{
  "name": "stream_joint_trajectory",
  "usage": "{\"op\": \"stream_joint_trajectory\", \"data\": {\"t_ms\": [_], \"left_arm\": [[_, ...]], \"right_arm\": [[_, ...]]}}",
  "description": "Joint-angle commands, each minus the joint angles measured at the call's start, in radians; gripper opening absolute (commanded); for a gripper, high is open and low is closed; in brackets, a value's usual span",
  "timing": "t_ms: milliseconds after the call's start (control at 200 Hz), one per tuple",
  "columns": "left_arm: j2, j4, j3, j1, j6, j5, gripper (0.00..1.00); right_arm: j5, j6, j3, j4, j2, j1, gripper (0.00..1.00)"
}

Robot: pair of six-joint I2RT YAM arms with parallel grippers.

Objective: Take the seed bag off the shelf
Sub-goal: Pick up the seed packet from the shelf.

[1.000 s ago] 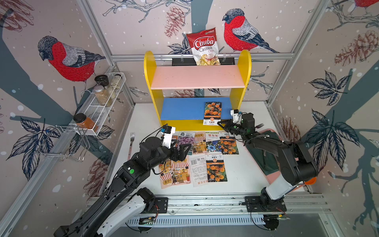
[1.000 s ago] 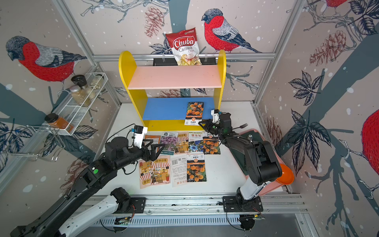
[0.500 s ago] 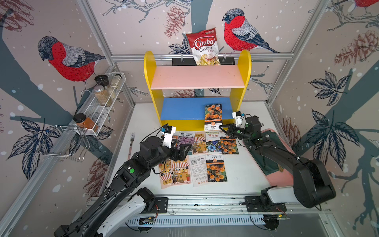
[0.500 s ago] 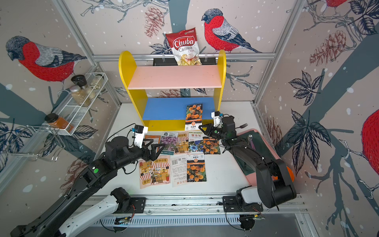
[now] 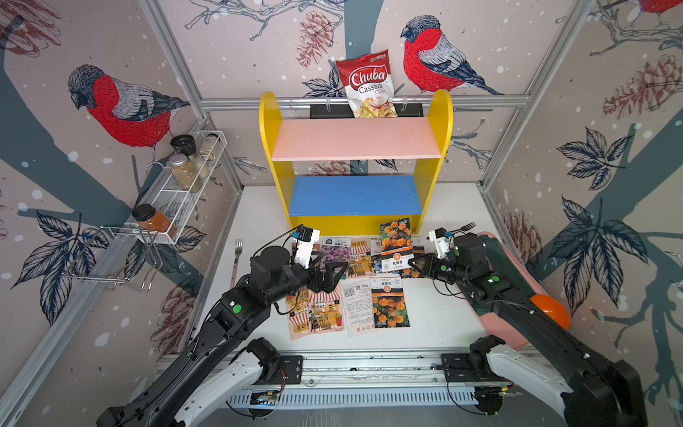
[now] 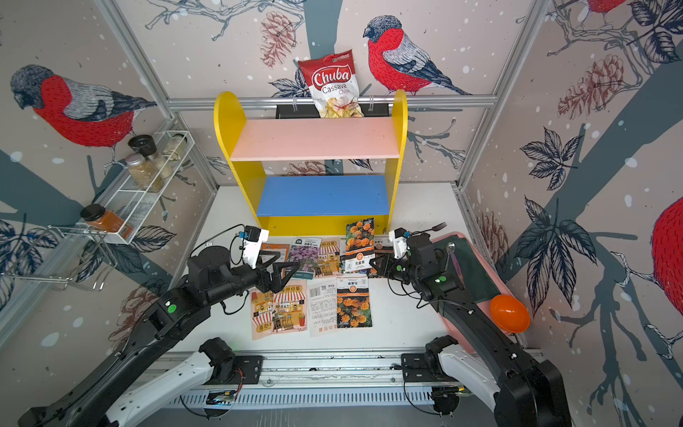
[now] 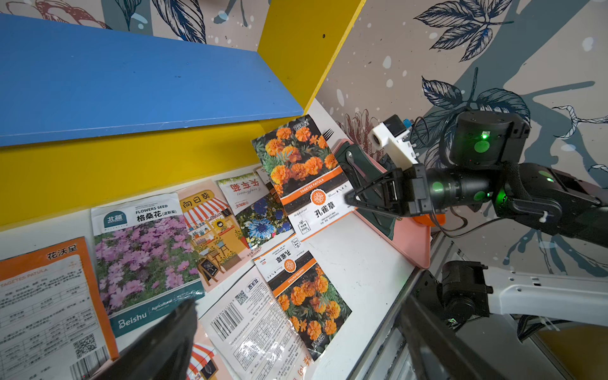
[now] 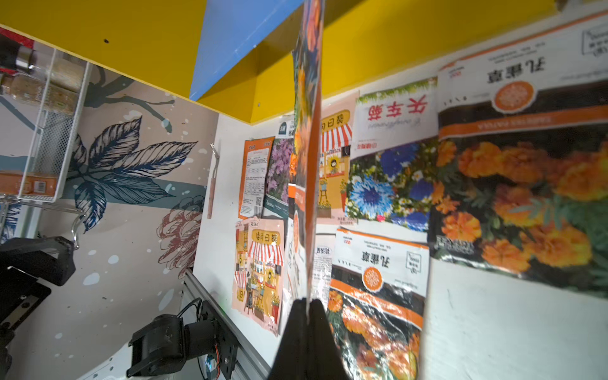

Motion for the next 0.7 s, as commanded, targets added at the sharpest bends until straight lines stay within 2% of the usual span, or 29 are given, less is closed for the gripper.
{"op": "stream_joint_trajectory", "data": {"t_ms": [0,215,370,615,695], "left_arm": [[0.009,0.062,-0.024,0.001,-0.011,0.027,0.97],[0.066,0.298,-0.14,0.001,-0.18,0.16,0.97],[0.122,0.508,-0.201,0.001,-0.315,0.261,0.93],[0.186,0.82,-0.308,0.001,-0.513,0.309,0.85],[0.217,0.869,-0.317,0.0,-0.541,0.316,0.84]], "right_arm": [[0.036,0.032,-0.026,-0.1,-0.074,0.018,0.0],[-0.015,0.108,-0.072,-0.05,-0.257,0.032,0.0],[-0.063,0.123,-0.062,-0.04,-0.313,0.039,0.0],[-0.127,0.151,-0.056,0.03,-0.351,0.06,0.0],[-0.145,0.168,-0.058,0.063,-0.355,0.073,0.0]]}}
